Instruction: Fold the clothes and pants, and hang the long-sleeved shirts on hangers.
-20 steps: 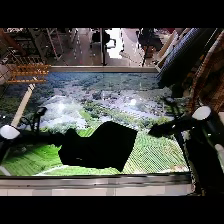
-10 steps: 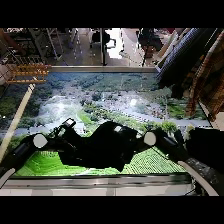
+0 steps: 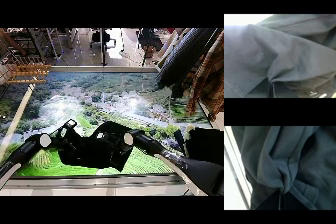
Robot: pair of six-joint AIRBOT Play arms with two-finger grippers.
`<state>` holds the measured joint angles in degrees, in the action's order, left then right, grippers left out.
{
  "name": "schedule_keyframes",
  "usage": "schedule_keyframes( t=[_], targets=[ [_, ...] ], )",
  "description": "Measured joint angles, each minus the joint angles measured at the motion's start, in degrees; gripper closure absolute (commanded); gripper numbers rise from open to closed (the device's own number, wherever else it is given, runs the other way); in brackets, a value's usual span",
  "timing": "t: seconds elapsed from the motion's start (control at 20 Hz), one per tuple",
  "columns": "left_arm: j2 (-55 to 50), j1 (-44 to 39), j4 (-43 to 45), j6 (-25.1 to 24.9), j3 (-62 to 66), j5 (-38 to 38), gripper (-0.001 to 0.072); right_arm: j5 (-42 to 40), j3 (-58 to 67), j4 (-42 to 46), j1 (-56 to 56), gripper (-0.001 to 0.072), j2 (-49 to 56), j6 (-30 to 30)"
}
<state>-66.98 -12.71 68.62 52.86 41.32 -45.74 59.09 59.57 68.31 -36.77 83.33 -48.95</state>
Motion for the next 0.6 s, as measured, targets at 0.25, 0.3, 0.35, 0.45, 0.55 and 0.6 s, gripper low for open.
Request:
schedule_keyframes(
  t=[0.25, 0.3, 0.35, 0.45, 0.55, 0.6],
  targets=[
    [9.01, 6.69, -0.02, 0.87, 13.40, -8.48, 0.0704, 11.32, 10.82, 18.86, 2.67, 0.0691, -10.16, -12.96],
    [11.17, 8.52, -0.31, 1.29, 17.27, -10.23, 0.0704, 13.57, 14.21, 21.75, 3.04, 0.0691, -13.70, -15.34],
    [13.49, 10.67, -0.59, 2.03, 21.66, -11.63, 0.0704, 14.97, 17.81, 23.47, 3.15, 0.0691, -17.38, -17.42],
    [17.81, 14.86, -3.41, 3.74, 30.36, -13.38, 0.0704, 15.80, 24.94, 23.76, 2.69, 0.0691, -24.20, -20.26],
    [21.73, 18.99, -8.79, 5.66, 39.17, -13.79, 0.0704, 13.55, 31.63, 20.35, 1.79, 0.0691, -29.75, -21.86],
    [23.45, 20.83, -11.54, 6.47, 43.39, -13.14, 0.0704, 11.26, 35.01, 17.25, 1.25, 0.0691, -32.22, -22.43]
  ],
)
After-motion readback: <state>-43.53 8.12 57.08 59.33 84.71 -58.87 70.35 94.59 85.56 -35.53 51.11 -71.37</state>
